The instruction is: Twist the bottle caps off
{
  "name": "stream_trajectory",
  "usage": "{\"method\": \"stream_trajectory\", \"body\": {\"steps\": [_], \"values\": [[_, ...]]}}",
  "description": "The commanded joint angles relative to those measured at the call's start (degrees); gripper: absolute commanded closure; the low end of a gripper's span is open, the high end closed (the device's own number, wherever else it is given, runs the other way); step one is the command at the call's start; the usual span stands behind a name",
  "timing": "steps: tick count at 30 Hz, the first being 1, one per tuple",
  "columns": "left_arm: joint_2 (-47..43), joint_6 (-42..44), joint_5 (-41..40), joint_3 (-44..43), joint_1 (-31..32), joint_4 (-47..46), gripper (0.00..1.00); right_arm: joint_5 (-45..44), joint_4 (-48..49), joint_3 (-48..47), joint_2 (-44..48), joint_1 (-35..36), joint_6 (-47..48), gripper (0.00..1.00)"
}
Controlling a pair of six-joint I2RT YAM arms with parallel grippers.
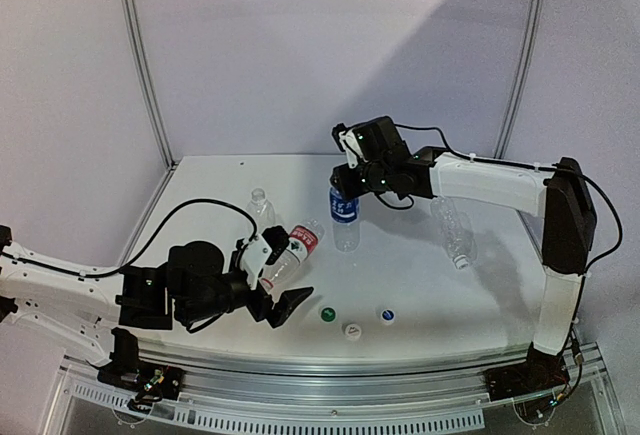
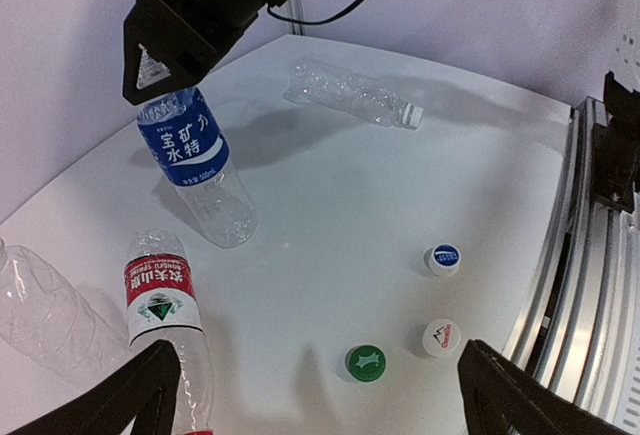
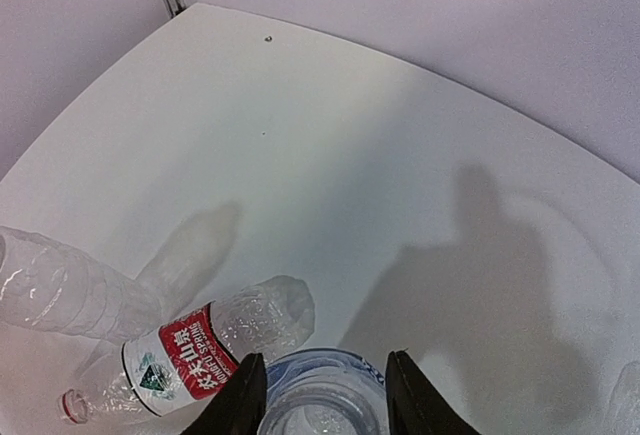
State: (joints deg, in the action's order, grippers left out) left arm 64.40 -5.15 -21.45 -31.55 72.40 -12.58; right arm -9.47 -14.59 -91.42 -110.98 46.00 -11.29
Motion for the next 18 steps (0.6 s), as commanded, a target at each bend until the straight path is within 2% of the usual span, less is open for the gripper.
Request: {"method": "stream_trajectory", "body": {"steps": [1,9,18], "values": [[0.3,0.3,0.6,0.0,-0.5,0.3,0.01,0.7,-0.8,-1.1,-0.3,-0.5,-0.3,0.56],[0.8,0.3,0.6,0.0,-0.5,0.3,0.01,1.5,-1.0,-1.0,1.1,-0.5,-0.8,0.48],[0.6,0.3,0.8,0.0,-0.5,0.3,0.01,1.1,-1.1,-0.6,1.9,-0.5,-0.6,0.43]]}}
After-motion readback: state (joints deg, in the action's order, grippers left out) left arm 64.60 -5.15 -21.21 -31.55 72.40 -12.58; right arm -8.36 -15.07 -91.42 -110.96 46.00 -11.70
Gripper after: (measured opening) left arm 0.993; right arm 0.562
